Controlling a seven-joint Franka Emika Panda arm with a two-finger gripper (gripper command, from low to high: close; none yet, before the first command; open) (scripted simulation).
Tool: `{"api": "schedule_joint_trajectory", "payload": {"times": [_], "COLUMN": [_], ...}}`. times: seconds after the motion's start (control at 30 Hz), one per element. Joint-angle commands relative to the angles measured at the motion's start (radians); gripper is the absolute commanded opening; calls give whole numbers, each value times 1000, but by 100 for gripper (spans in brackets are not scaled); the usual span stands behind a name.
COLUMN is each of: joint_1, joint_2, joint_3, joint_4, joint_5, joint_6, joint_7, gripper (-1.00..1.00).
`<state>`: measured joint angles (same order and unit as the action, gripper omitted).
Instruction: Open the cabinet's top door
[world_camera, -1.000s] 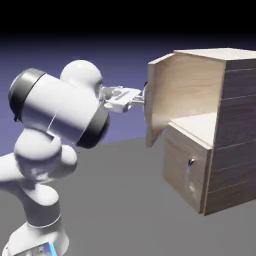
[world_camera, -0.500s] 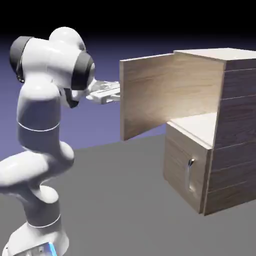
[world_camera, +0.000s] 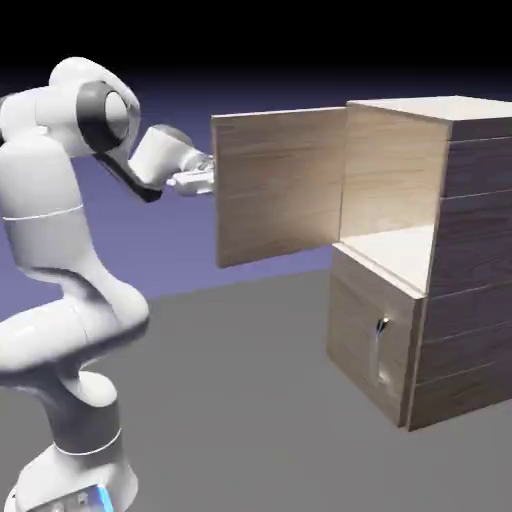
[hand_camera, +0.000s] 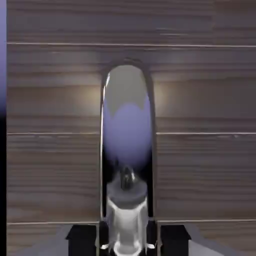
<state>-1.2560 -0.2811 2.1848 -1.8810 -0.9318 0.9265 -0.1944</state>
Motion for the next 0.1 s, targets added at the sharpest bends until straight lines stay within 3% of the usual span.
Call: {"api": "schedule_joint_trajectory", "payload": {"times": [0.0,0.03,0.07], "joint_1": [-18,-25,-25], "joint_2": [-36,-51,-51], "joint_3": [3,5,5], "joint_4": [32,45,45], "joint_5": [22,31,31], "joint_6": [-5,-7,-7], "joint_7": [-14,-20,-20], "gripper": [-100,-100,100]}}
